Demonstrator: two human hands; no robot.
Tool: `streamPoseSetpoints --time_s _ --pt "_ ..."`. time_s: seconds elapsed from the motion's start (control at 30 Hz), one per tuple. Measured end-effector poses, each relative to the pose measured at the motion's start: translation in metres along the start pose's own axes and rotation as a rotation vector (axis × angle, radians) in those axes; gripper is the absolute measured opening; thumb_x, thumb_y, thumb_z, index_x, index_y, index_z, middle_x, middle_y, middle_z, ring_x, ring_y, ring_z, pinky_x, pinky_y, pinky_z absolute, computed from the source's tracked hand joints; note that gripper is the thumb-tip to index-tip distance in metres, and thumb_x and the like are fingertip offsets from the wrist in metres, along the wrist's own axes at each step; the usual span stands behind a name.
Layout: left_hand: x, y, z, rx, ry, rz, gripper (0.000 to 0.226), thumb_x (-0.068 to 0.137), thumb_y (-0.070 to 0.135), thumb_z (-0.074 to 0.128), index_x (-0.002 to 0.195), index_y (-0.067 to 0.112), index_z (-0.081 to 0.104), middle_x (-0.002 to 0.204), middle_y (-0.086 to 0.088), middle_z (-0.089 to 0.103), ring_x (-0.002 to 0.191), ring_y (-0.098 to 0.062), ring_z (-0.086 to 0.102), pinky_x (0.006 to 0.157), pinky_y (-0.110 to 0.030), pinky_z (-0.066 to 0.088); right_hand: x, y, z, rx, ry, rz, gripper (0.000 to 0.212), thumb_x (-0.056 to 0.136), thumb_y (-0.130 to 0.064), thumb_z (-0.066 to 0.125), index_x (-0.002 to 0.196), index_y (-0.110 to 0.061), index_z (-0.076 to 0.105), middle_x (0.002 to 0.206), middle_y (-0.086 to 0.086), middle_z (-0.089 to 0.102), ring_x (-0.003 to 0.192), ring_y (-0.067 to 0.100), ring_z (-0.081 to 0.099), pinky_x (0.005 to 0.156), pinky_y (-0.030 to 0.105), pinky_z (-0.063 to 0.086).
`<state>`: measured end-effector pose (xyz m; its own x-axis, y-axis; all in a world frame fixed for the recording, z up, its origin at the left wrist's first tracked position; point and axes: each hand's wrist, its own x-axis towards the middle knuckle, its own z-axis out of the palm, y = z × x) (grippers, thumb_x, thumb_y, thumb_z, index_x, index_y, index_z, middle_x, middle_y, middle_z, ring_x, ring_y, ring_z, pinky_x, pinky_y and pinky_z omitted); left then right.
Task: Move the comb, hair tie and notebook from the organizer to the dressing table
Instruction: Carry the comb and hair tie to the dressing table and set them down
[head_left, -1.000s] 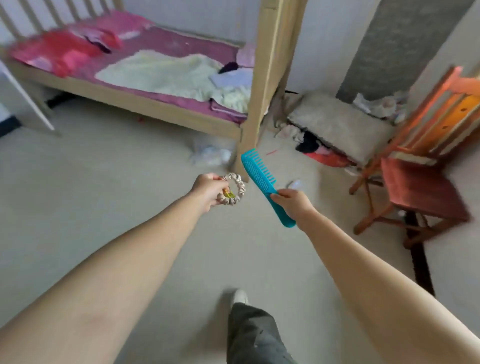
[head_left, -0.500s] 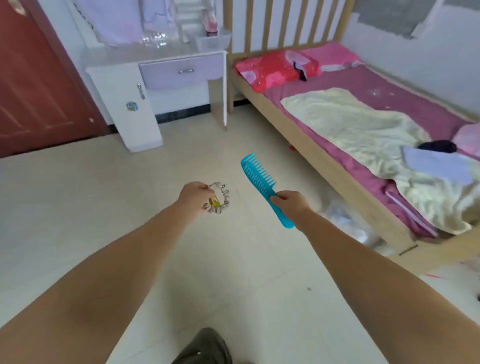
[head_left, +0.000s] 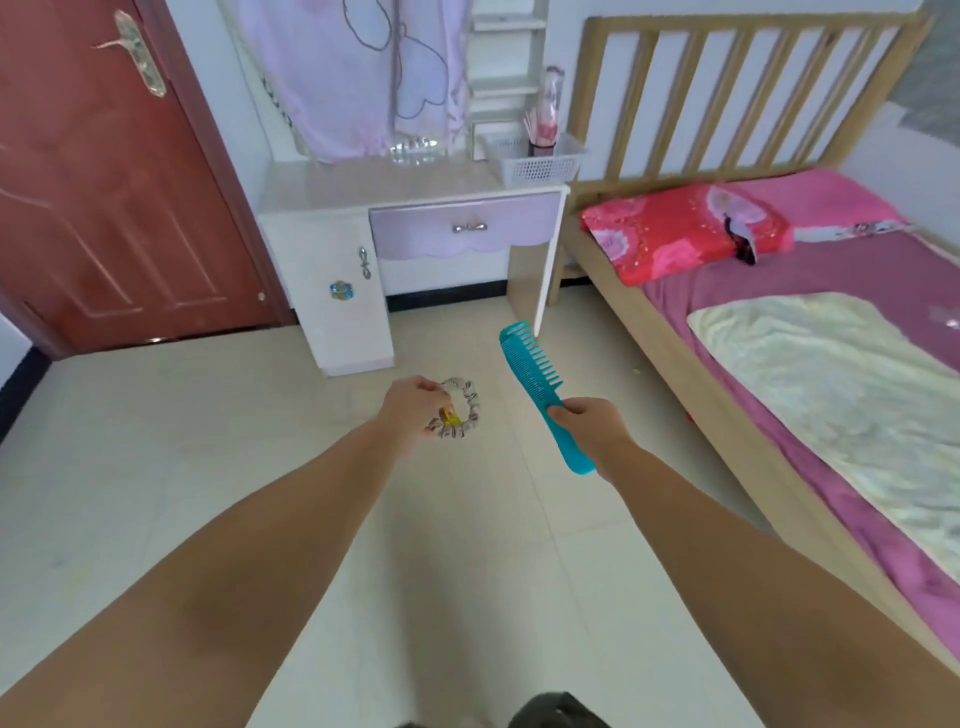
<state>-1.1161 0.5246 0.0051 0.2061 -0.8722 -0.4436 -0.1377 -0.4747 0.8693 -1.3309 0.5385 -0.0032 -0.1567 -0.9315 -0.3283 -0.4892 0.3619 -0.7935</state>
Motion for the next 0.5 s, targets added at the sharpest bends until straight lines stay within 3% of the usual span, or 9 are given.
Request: streamPoseSetpoints --time_s 0.17,0.27,0.33,0.5 --pt "0.122 0.068 0.015 -0.007 -0.013 0.013 0.012 0.082 0.003 0.062 0.093 0.008 0.059 0.111 -0.022 0.062 0.105 -0.036 0.061 0.089 -0.044 0.054 0.133 -0.057 0.0 0.057 -0.001 -0.001 0.024 0.088 -0.023 0.056 0.103 -0.01 0.071 0.086 0.008 0.058 0.076 0.023 0.051 0.068 0.029 0.037" --pt "0.207 0.107 0.024 -0.01 -0.004 0.051 0.012 0.084 0.003 0.061 0.095 0.006 0.059 0.108 -0.02 0.061 0.103 -0.033 0.06 0.078 -0.037 0.054 0.223 -0.089 0.005 0.068 -0.015 -0.037 0.023 0.087 -0.022 0.058 0.101 -0.008 0.071 0.085 0.009 0.06 0.074 0.023 0.052 0.067 0.03 0.037" --pt "0.266 0.133 0.029 -0.02 -0.002 0.049 0.01 0.085 0.005 0.06 0.095 0.006 0.059 0.106 -0.018 0.061 0.103 -0.032 0.06 0.079 -0.036 0.054 0.284 -0.11 0.006 0.068 -0.037 -0.053 0.023 0.087 -0.021 0.059 0.101 -0.008 0.071 0.086 0.01 0.062 0.074 0.024 0.053 0.064 0.029 0.038" --pt "0.394 0.208 0.025 -0.025 0.046 0.07 0.013 0.08 0.004 0.061 0.076 0.016 0.059 0.091 -0.013 0.06 0.078 -0.025 0.058 0.062 -0.031 0.051 0.429 -0.179 0.005 0.04 -0.105 -0.053 0.023 0.088 -0.023 0.058 0.101 -0.009 0.069 0.088 0.011 0.064 0.076 0.026 0.057 0.071 0.034 0.044"
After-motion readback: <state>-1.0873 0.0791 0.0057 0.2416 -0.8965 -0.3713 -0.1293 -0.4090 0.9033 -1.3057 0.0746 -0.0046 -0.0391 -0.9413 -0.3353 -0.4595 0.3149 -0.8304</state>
